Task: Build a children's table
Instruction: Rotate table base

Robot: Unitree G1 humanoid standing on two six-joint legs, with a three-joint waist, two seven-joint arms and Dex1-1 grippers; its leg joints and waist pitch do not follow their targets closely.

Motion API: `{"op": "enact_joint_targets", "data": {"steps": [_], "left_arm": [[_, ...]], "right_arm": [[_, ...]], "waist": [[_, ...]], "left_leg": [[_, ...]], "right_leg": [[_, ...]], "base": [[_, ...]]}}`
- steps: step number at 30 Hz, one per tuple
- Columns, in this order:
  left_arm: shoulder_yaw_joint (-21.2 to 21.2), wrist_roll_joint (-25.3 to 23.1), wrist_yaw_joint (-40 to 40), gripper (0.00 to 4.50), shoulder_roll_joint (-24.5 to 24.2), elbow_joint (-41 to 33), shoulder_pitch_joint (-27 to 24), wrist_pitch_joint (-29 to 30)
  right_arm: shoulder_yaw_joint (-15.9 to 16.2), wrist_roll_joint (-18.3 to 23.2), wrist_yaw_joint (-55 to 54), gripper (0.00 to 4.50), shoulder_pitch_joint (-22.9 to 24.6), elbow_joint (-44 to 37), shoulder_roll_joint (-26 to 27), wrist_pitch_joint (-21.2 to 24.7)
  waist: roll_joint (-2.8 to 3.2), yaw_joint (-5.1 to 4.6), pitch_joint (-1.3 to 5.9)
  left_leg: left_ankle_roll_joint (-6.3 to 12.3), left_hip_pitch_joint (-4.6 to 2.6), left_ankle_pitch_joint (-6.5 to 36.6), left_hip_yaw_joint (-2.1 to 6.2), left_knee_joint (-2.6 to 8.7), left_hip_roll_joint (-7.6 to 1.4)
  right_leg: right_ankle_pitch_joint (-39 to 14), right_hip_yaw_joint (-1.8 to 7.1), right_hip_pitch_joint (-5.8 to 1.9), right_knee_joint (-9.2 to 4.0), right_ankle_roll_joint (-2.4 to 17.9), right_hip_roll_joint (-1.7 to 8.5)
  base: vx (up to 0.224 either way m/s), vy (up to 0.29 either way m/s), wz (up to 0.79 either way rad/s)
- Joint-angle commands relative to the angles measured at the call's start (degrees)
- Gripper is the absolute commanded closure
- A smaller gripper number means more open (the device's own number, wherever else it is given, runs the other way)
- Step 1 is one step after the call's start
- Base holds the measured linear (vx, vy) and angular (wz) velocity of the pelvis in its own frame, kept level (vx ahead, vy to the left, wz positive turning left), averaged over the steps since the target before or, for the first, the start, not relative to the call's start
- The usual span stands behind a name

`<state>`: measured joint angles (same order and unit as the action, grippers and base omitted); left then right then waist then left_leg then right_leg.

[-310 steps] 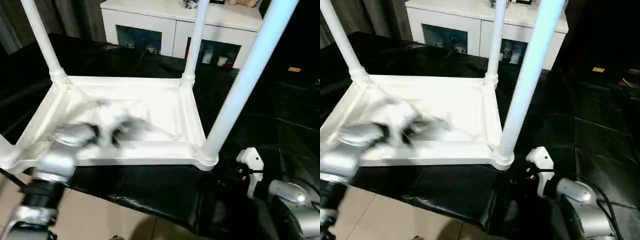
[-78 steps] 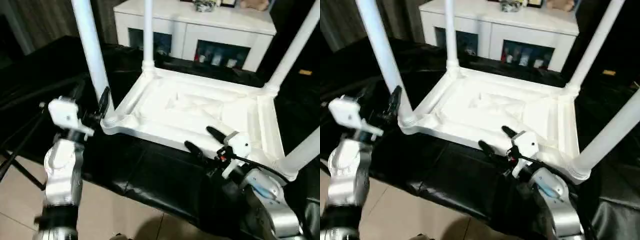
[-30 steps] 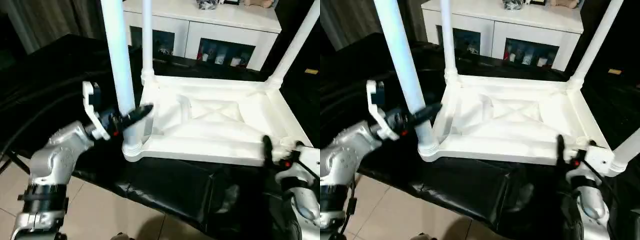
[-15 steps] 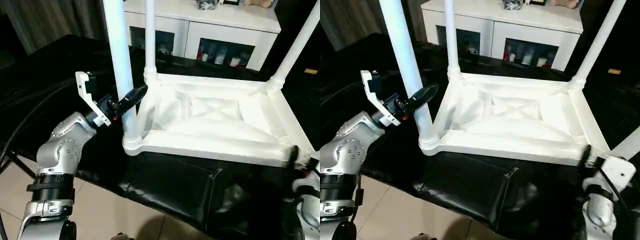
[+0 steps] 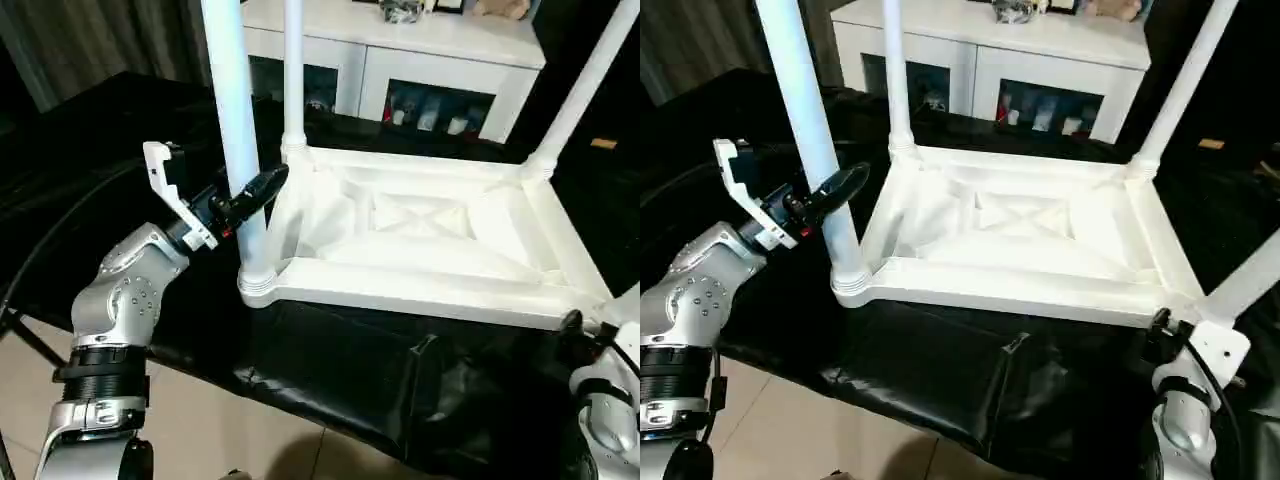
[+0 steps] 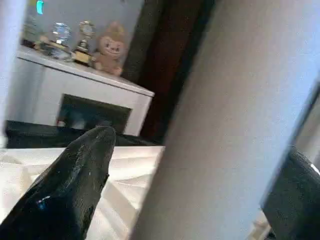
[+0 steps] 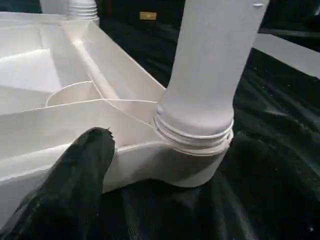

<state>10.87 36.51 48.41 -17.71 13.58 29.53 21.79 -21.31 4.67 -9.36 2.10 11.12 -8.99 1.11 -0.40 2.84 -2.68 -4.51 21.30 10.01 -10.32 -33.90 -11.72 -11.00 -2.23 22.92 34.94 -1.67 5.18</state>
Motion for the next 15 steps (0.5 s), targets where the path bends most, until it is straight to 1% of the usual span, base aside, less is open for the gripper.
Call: {"op": "enact_joint_targets", "data": {"steps": [1, 3, 4, 5, 6, 7, 8, 9, 10, 11, 12, 13, 14, 15], "left_arm": [[-1.54, 1.44, 1.8, 0.06, -0.2, -3.16, -0.11, 1.89], [-1.71, 3.56, 3.17, 0.06, -0.79, -5.61, -0.82, 4.37], [-1.73, 4.4, 3.62, 0.06, -0.94, -6.62, -1.11, 5.38], [-1.97, 5.61, 4.42, 0.06, -1.27, -7.99, -1.54, 6.91], [-2.41, 6.78, 5.33, 0.06, -1.73, -9.52, -2.11, 8.51], [-2.79, 7.57, 6.06, 0.06, -2.1, -10.69, -2.56, 9.66], [-3.29, 8.43, 6.68, 0.06, -2.52, -12.1, -3.12, 10.95], [-4.26, 9.87, 7.96, 0.06, -3.43, -14.57, -4.13, 13.28], [-4.66, 10.53, 8.57, 0.06, -3.86, -15.64, -4.59, 14.33], [-4.66, 10.53, 8.57, 0.06, -3.86, -15.64, -4.59, 14.33], [-4.76, 11.92, 9.11, 0.06, -4.29, -16.83, -5.08, 16.05], [-4.66, 13.36, 9.42, 0.06, -4.48, -17.73, -5.42, 17.54], [-4.52, 14.41, 9.51, 0.06, -4.6, -18.39, -5.65, 18.65], [-4.05, 15.97, 8.98, 0.06, -4.42, -19.06, -5.87, 20.05]], "right_arm": [[2.86, 0.68, 2.85, 0.27, -0.59, 2.64, 0.21, 2.62], [4.32, 1.25, 6.0, 0.27, -1.73, 2.91, -0.54, 2.27], [4.92, 1.31, 7.22, 0.27, -2.16, 3.12, -0.8, 2.16], [5.35, 1.63, 8.41, 0.27, -2.72, 3.45, -0.89, 2.23], [6.04, 1.93, 9.95, 0.27, -3.46, 4.13, -1.02, 2.88], [6.65, 1.92, 11.09, 0.27, -4.08, 4.78, -1.18, 3.28], [7.18, 1.99, 12.22, 0.27, -4.84, 5.41, -1.3, 3.01], [8.27, 3.14, 15.73, 0.27, -6.46, 6.21, -1.26, 3.48], [8.85, 3.81, 17.52, 0.27, -7.2, 6.46, -1.18, 3.87], [8.85, 3.81, 17.52, 0.27, -7.2, 6.46, -1.18, 3.87], [9.43, 4.44, 19.35, 0.27, -8.24, 6.8, -1.07, 4.04], [9.93, 5.16, 21.06, 0.27, -9.2, 7.08, -0.95, 4.46], [10.21, 5.67, 22.22, 0.27, -9.84, 7.34, -0.92, 4.7], [10.87, 6.28, 24.17, 0.27, -10.95, 7.63, -0.91, 4.73]], "waist": [[0.34, -0.15, 2.51], [0.22, -0.39, 2.37], [-0.27, -0.64, 2.43], [0.04, -0.77, 2.5], [0.1, -0.83, 2.45], [0.11, -0.91, 2.52], [0.04, -1.01, 2.43], [0.16, -1.03, 2.5], [0.1, -1.07, 2.52], [0.16, -0.97, 2.49], [0.04, -0.98, 2.52], [0.14, -0.83, 2.63], [0.13, -0.81, 2.7], [0.15, -0.69, 2.72]], "left_leg": [[-2.1, -0.7, 25.02, 0.48, 5.13, -0.3], [-2.07, -0.94, 26.44, 0.46, 5.03, -0.24], [-1.95, -0.75, 26.6, 0.47, 4.94, -0.16], [-1.88, -0.55, 26.15, 0.58, 4.99, -0.2], [-1.81, -0.59, 26.06, 0.62, 5.01, -0.24], [-1.85, -0.77, 26.33, 0.62, 4.97, -0.34], [-1.81, -0.77, 26.48, 0.59, 5.04, -0.37], [-1.92, -0.89, 26.62, 0.59, 5.05, -0.45], [-1.77, -0.94, 26.75, 0.5, 5.0, -0.46], [-1.75, -0.92, 26.33, 0.42, 5.08, -0.47], [-1.72, -0.98, 25.95, 0.33, 5.01, -0.49], [-1.7, -1.12, 25.43, 0.22, 4.93, -0.52], [-1.7, -1.0, 24.82, 0.22, 4.91, -0.52], [-1.7, -0.82, 23.27, 0.2, 4.97, -0.56]], "right_leg": [[-24.22, 1.11, -1.31, -5.54, 5.02, 1.49], [-25.96, 1.09, -0.95, -5.89, 4.9, 1.46], [-26.88, 1.0, -1.07, -5.9, 4.68, 1.47], [-27.4, 0.97, -1.24, -5.77, 4.7, 1.62], [-27.6, 1.0, -1.08, -5.92, 4.73, 1.66], [-26.82, 1.01, -0.92, -5.74, 5.44, 1.56], [-26.59, 1.03, -0.86, -5.81, 5.61, 1.49], [-25.41, 1.05, -0.88, -5.58, 6.18, 1.37], [-24.11, 1.15, -0.79, -5.43, 6.95, 1.3], [-23.22, 1.22, -0.83, -5.44, 7.41, 1.26], [-22.55, 1.29, -0.8, -5.44, 7.58, 1.23], [-21.11, 1.39, -0.78, -5.15, 8.43, 1.22], [-20.12, 1.41, -0.96, -4.93, 8.86, 1.24], [-18.39, 1.45, -1.21, -4.75, 9.37, 1.23]], "base": [[0.0, 0.0, 0.0], [0.0, 0.0, 0.0], [0.0, 0.0, 0.0], [0.0, 0.0, 0.0], [0.0, 0.0, 0.0], [0.0, 0.0, 0.0], [0.0, 0.0, 0.0], [0.0, 0.0, 0.0], [0.0, 0.0, 0.0], [0.0, 0.0, 0.0], [0.0, 0.0, 0.0], [0.0, 0.0, 0.0], [0.0, 0.0, 0.0], [0.0, 0.0, 0.0]]}}
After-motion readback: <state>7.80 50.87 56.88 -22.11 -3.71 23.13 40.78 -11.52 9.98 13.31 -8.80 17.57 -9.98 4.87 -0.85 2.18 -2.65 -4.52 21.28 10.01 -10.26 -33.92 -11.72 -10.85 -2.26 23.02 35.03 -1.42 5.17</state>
